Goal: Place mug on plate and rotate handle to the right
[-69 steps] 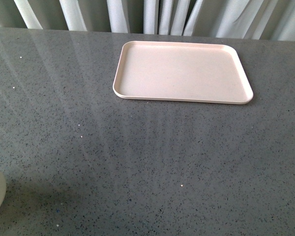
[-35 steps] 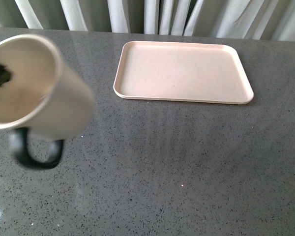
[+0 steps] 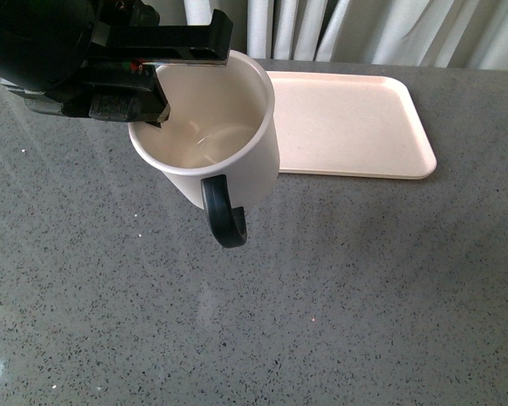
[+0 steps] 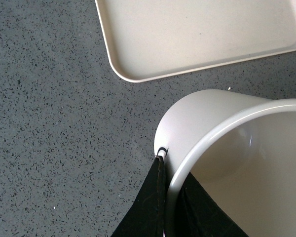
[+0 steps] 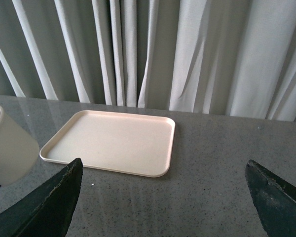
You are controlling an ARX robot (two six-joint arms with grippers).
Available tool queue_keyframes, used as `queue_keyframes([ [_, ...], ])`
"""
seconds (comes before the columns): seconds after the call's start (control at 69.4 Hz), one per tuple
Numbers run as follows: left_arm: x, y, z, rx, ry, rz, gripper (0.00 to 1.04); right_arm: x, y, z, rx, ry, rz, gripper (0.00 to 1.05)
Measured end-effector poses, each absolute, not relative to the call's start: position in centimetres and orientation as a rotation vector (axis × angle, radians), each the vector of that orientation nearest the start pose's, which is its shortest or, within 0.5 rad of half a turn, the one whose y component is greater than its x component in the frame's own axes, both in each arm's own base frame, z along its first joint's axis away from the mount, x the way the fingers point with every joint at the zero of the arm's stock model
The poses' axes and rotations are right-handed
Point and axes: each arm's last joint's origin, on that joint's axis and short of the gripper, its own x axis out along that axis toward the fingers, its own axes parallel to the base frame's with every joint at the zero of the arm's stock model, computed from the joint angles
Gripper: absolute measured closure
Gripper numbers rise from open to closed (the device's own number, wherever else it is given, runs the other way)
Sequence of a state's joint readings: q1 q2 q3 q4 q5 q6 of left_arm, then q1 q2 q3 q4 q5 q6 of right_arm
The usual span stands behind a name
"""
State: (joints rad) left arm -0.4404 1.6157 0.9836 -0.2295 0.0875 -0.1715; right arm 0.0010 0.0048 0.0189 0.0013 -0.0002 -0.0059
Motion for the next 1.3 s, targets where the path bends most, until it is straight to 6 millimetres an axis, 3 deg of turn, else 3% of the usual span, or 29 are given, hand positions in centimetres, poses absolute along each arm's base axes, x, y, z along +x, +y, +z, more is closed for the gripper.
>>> queue_keyframes([
  [0.317,29.5,-14.2,19.8,-0.004,0.897,-0.416,1.03,9.7,0.0,17.0,-0.006,-0.015,0.001,0.09],
  [0.461,30.4,-15.4,20.1,0.126,0.995,-0.245,1.03,9.7,0.0,17.0,-0.006,-0.015,0.001,0.09],
  [0.706,35.8,-21.7,20.8,0.088,0.958,-0.328,1.03,9.7,0.0,17.0,-0.006,-0.015,0.001,0.09],
  [0.85,38.5,-24.0,20.5,0.086,0.985,-0.358,1.03,9.7,0.0,17.0,-0.006,-0.015,0.001,0.09],
  [1.066,42.5,-25.9,19.6,0.113,1.025,-0.408,1.03,9.7,0.0,17.0,-0.006,-0.015,0.001,0.09],
  [1.296,46.5,-26.3,18.3,0.142,1.071,-0.417,1.03,9.7,0.0,17.0,-0.006,-0.015,0.001,0.09],
])
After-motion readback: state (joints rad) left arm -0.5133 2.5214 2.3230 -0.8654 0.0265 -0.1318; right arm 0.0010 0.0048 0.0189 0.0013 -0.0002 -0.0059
